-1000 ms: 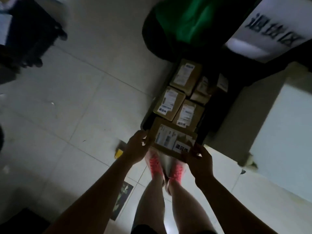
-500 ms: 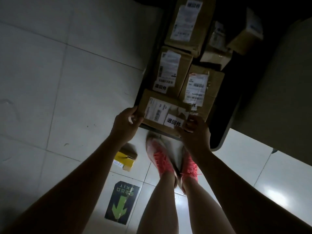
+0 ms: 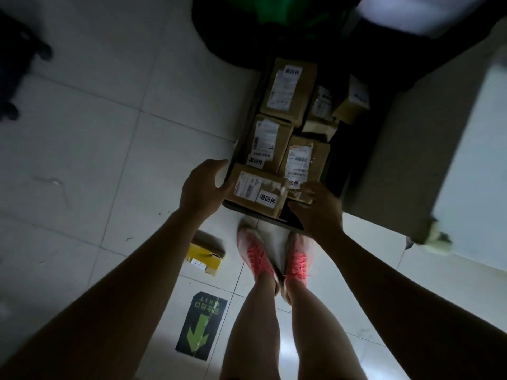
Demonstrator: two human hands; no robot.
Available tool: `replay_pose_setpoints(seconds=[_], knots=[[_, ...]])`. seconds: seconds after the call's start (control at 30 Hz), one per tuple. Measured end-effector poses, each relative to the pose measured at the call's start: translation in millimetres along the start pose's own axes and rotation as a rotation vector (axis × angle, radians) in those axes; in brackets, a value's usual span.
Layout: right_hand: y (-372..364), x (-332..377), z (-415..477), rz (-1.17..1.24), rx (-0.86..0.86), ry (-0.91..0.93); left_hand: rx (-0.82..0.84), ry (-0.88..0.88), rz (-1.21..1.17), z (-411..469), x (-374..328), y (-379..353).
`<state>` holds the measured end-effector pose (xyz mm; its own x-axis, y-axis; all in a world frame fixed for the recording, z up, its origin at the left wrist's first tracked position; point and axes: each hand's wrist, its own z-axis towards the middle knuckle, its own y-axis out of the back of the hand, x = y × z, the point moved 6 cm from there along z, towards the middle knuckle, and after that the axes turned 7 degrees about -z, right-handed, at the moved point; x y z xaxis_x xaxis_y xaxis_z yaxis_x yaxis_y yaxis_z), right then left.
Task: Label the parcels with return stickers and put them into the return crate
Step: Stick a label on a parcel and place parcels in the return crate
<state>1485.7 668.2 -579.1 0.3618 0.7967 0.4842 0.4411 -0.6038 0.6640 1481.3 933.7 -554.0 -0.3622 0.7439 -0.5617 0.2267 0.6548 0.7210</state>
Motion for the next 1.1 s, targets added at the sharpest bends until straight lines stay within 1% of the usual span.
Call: replay_pose_setpoints(seconds=[0.13,0.23,0.37,0.5,0.67,0.77,0.83,0.93,1.1], knots=[[99.7,69.0,-39.7,-0.283,-0.08,0.166,-0.104,-0.207,0.224,-27.8,-101.2,87.6],[178.2,116.8,-80.2,-0.379,-0.14,0.242,-0.178,-0.36,0.348,-59.0,-186.0,150.0],[284.6,158.6,-149.9,-0.44,-0.279,0.221,-0.247,-0.493,0.465,-105.6,-283.5,214.4],[365.9,173.1,-233.8,-0.464,-0.386,0.19,-0.262,-0.582,0.553,-151.5,-368.6,255.8],[436.4,143.6,-335.2,-0.508,-0.521,0.084,-0.257,-0.754,0.611,-221.1,-457.7,274.2],[470.0,112.1,-387.5,-0.473,-0.575,-0.001,-0.249,-0.81,0.633,-263.5,-494.9,270.3],[489.9,93.3,-411.8,-0.464,-0.625,-0.022,-0.257,-0.827,0.639,-282.8,-516.7,262.8],[518.2,54.1,-442.9,-0.441,-0.66,-0.072,-0.273,-0.882,0.678,-317.4,-553.3,235.9],[560.2,-17.2,-464.3,-0.522,-0.624,-0.116,-0.257,-0.926,0.789,-355.1,-610.5,169.4]])
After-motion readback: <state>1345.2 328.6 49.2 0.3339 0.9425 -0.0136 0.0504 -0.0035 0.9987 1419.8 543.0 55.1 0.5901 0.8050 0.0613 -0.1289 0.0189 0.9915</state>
